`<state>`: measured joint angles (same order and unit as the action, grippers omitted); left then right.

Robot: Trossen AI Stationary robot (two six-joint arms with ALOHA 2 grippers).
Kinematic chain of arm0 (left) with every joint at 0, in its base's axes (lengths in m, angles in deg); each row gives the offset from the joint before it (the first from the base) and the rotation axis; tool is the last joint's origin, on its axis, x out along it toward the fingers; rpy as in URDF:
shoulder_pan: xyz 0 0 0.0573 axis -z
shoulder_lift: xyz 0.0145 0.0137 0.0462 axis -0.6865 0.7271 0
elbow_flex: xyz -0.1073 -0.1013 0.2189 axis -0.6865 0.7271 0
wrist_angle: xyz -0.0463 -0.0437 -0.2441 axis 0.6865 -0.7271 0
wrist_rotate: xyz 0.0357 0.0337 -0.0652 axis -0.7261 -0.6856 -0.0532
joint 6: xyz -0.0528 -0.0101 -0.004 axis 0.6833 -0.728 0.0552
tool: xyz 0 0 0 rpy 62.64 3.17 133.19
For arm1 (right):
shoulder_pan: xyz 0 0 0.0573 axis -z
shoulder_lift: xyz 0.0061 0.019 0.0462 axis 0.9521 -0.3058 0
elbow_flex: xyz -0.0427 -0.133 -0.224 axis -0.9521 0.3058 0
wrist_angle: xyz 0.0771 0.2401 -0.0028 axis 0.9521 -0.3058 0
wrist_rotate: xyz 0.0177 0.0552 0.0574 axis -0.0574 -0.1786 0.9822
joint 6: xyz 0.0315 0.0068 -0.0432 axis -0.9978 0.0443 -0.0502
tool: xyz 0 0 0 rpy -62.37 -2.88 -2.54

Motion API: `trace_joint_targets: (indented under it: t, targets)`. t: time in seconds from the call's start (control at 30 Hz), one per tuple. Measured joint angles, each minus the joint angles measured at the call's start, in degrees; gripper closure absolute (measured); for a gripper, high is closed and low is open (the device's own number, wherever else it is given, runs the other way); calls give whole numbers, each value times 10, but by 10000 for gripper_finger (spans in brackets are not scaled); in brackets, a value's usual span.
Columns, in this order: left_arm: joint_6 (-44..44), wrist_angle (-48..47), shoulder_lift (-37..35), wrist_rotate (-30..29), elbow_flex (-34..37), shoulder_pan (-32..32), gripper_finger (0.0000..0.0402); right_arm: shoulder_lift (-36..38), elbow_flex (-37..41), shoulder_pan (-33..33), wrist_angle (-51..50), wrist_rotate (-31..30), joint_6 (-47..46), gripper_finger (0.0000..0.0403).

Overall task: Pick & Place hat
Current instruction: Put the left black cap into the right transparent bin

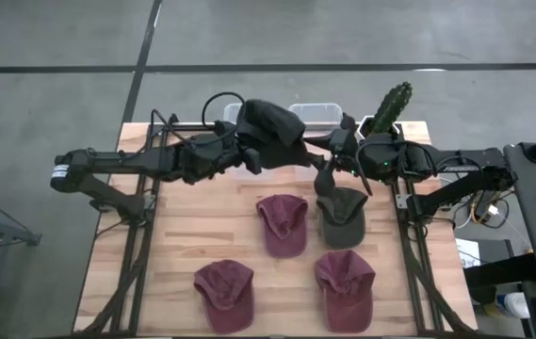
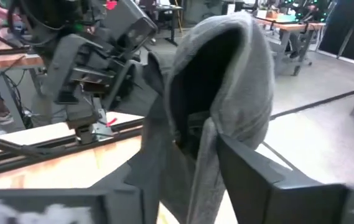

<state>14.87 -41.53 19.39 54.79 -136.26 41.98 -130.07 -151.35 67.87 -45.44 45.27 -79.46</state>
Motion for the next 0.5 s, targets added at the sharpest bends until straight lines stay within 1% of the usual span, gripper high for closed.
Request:
trace_joint_targets:
  t: [0.23, 0.3, 0.5]
  targets:
    - [3, 5, 0, 9, 0, 5, 397, 0, 0, 1, -8, -54, 7, 357]
    - [3, 7, -1, 10, 0, 5, 397, 0, 0, 4, -10, -57, 9, 381]
    - [3, 15, -2, 13, 0, 6, 396, 0, 0, 7, -26, -99, 7, 392]
